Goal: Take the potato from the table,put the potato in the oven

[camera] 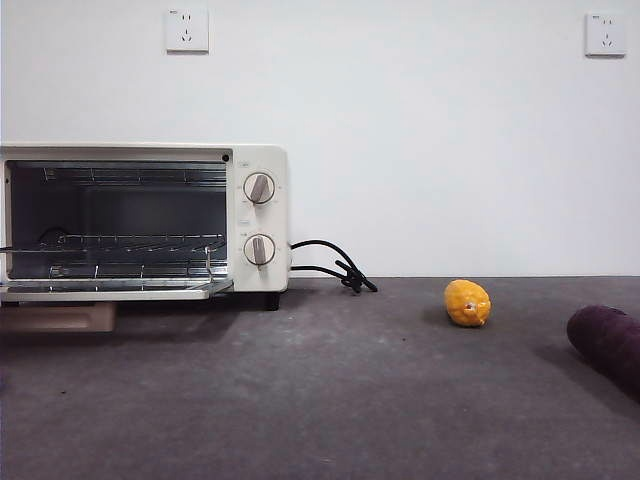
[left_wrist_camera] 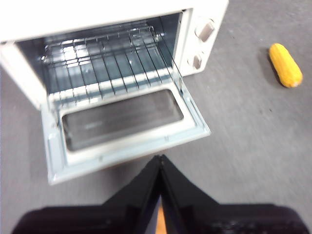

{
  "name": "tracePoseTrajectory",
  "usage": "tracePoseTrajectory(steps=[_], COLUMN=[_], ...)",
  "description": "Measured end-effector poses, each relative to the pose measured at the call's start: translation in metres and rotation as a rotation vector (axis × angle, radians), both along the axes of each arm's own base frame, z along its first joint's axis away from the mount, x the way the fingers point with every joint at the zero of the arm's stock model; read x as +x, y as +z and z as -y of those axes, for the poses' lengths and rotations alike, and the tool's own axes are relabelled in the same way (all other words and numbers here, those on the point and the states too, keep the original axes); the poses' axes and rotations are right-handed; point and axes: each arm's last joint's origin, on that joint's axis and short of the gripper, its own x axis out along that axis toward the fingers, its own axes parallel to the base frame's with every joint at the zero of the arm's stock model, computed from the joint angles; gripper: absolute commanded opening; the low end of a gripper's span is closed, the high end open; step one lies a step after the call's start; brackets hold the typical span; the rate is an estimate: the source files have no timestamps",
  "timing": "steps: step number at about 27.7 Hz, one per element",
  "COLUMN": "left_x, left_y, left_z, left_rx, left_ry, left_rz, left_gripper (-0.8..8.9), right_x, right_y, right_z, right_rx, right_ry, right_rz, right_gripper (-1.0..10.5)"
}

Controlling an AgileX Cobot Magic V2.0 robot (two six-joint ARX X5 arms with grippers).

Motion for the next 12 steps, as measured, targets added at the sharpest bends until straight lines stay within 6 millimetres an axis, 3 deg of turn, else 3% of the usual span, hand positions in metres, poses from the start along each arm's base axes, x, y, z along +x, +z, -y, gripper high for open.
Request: tracePoseTrajectory(steps=[6,12], left_x=[-0.041,-0.103], left_y=[0.002,0.001], left_z=[-0.006,-0.015], left_rx=[0.039,0.045], left_ry=[0.058,0.189], left_rz=[0.032,0.137], left_gripper=[-0.05,-0.05], right_x=[0.014,0.031], right_y=[0.011,0.006], right_z=[-0.053,-0.126], right_rx=[-0.104,-0.37], right_ry=[0.028,0.028], right_rz=[-0.001,0.031], right_gripper=[0.0,0.0])
